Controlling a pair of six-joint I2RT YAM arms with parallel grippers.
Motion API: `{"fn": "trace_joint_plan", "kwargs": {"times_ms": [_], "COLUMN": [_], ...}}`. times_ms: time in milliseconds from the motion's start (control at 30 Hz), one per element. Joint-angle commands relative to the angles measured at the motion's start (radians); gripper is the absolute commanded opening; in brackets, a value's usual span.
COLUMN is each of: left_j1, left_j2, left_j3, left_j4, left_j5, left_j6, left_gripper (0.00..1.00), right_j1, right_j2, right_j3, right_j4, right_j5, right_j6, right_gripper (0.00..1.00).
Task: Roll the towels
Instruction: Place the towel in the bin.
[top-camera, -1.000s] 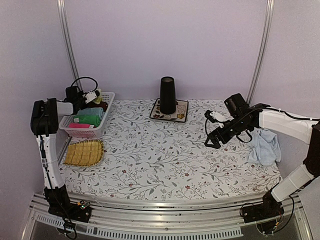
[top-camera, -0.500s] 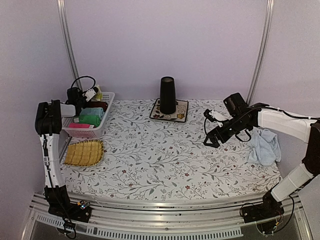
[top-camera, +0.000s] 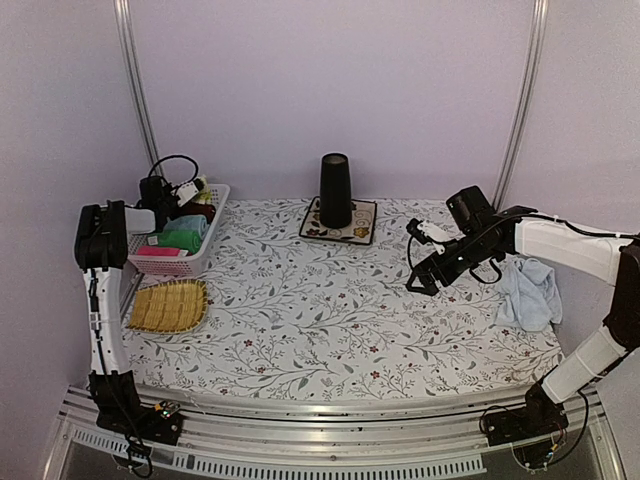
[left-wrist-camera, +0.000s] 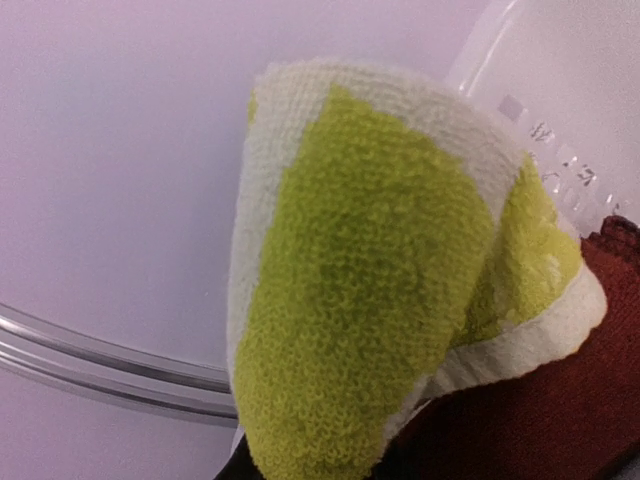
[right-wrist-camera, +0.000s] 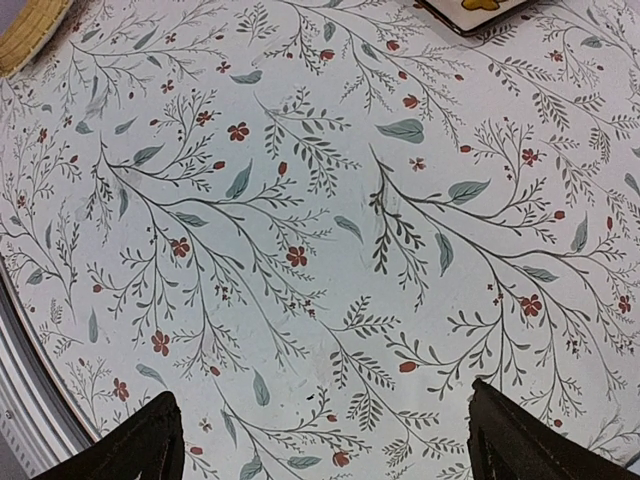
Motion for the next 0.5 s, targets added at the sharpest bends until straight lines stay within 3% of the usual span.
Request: {"fn": "trace_joint_plan", "kwargs": {"times_ms": [0,467], "left_j1": [-0.006,0.007], "left_j2": [0.015,-0.075], "left_j3": [-0.013,-0.002], "left_j4": [-0.085,-0.402], "left_j5": [0.017,0.078], "left_j6": [0.095,0.155], "left_gripper": [0.00,0.00], "right_j1": [0.003,0.004], "right_j2": [-0.013,0.000], "right_j3": [0.004,0.058], "right_j4": [0.022,0.004], "right_j5": [-0.021,-0.052], "right_j6": [0.000,0.006], "right_gripper": [0.99,0.99]}}
